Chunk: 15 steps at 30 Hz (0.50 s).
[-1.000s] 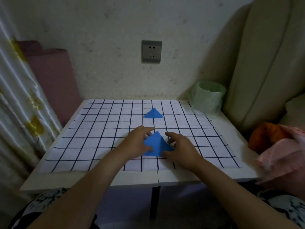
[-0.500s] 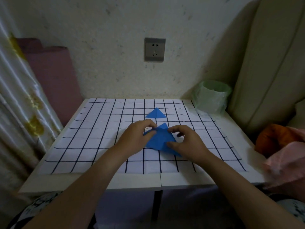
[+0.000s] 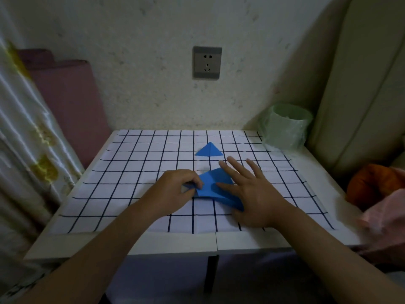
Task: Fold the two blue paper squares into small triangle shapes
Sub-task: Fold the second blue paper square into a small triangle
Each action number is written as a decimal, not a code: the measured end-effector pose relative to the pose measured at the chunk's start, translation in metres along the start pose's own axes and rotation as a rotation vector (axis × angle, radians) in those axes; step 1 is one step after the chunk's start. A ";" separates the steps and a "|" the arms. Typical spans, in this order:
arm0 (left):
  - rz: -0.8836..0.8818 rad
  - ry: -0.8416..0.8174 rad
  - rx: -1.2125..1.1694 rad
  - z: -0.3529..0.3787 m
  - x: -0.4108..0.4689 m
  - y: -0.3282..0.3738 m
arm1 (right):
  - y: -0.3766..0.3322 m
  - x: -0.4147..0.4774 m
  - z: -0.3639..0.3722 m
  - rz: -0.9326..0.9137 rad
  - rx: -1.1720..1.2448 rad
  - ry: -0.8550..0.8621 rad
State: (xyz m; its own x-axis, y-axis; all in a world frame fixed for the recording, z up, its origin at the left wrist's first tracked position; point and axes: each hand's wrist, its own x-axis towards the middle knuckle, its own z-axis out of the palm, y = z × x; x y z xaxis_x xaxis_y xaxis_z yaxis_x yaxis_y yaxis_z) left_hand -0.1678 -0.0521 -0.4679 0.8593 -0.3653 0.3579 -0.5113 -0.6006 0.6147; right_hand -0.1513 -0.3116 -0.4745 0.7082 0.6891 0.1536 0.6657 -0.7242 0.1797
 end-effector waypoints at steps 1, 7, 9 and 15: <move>-0.010 0.005 -0.002 -0.002 -0.002 0.000 | 0.000 0.000 0.000 0.003 0.009 -0.023; 0.009 -0.105 0.146 -0.008 -0.009 -0.002 | -0.002 0.001 0.005 0.006 0.106 -0.121; -0.017 -0.184 0.245 -0.007 -0.012 -0.005 | -0.005 0.001 0.006 0.017 0.101 -0.127; -0.022 -0.263 0.388 0.003 -0.014 -0.011 | -0.008 0.000 0.004 0.025 0.104 -0.072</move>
State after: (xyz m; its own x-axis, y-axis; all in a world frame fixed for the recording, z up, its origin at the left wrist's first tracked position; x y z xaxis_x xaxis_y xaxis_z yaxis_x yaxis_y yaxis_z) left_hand -0.1740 -0.0422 -0.4816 0.8641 -0.4871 0.1270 -0.5018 -0.8135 0.2939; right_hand -0.1560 -0.3056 -0.4798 0.7376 0.6697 0.0861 0.6655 -0.7426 0.0747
